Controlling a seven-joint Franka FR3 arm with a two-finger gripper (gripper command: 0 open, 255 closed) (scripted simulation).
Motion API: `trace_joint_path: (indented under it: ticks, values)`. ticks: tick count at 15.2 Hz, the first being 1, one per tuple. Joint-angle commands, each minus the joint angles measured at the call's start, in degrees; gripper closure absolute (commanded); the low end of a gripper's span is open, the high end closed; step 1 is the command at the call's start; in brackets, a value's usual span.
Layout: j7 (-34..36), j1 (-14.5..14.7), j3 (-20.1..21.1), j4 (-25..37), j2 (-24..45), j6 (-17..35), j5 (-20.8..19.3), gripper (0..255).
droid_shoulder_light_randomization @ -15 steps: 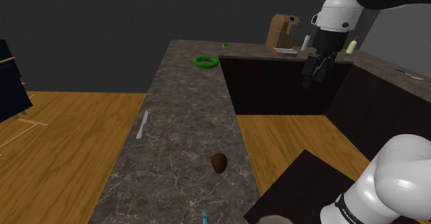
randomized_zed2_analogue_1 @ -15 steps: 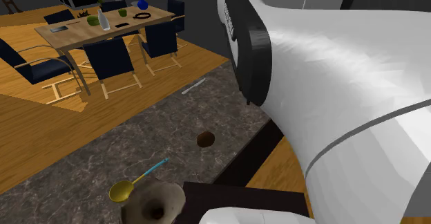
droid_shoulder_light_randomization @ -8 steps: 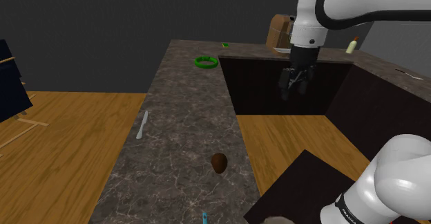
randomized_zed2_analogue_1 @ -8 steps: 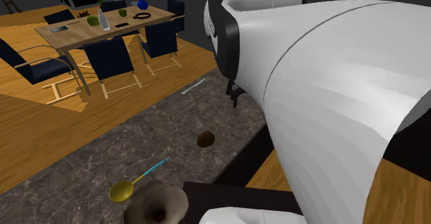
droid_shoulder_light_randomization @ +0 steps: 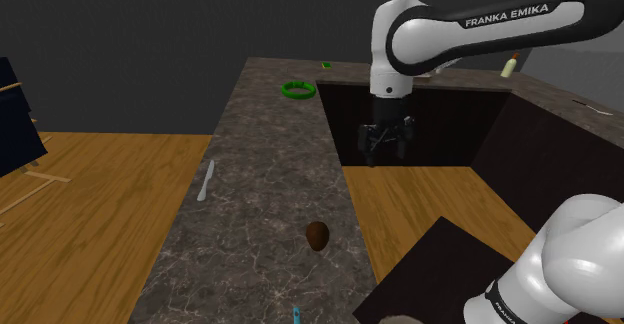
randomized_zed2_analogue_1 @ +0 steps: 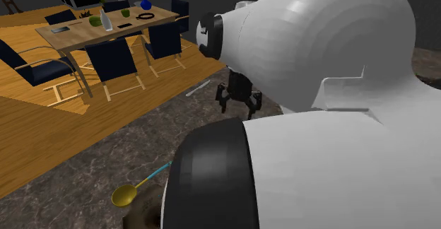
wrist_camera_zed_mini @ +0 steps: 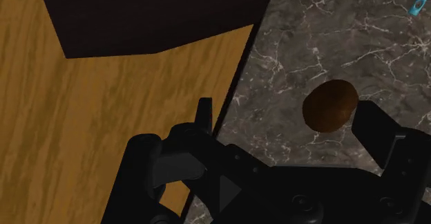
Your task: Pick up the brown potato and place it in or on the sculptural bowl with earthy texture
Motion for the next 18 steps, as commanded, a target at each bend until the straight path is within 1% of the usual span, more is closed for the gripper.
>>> trace_joint_path:
  ticks: [1, 9, 18]
  values:
    - [2.87, 0.01, 0.95, 0.82, 4.79, 2.29, 0.88, 0]
    - [13.44, 0.8, 3.24, 8.02, 23.57, 7.78, 3.71, 0]
    - [23.04, 2.39, 3.32, 20.34, 45.24, 10.95, 6.8, 0]
